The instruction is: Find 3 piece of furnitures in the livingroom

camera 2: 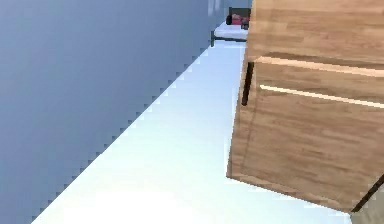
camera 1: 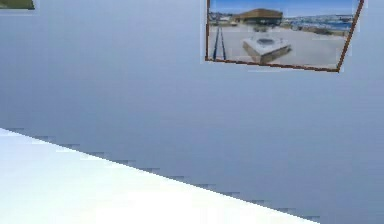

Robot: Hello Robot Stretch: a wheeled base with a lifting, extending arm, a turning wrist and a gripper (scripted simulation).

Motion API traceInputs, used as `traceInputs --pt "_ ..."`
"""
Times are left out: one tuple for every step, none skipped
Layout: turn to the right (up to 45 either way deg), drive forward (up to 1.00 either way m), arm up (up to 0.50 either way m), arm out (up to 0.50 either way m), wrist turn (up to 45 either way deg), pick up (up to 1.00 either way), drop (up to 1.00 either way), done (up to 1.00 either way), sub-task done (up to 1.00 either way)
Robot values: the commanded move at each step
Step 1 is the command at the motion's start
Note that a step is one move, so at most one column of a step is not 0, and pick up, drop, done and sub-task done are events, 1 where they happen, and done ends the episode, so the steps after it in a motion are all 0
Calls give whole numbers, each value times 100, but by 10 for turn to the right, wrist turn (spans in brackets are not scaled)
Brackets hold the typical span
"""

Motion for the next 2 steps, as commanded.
traceInputs --pt "0 25 0 0 0 0 0 0 0" --pt "-210 0 0 0 0 0 0 0 0"
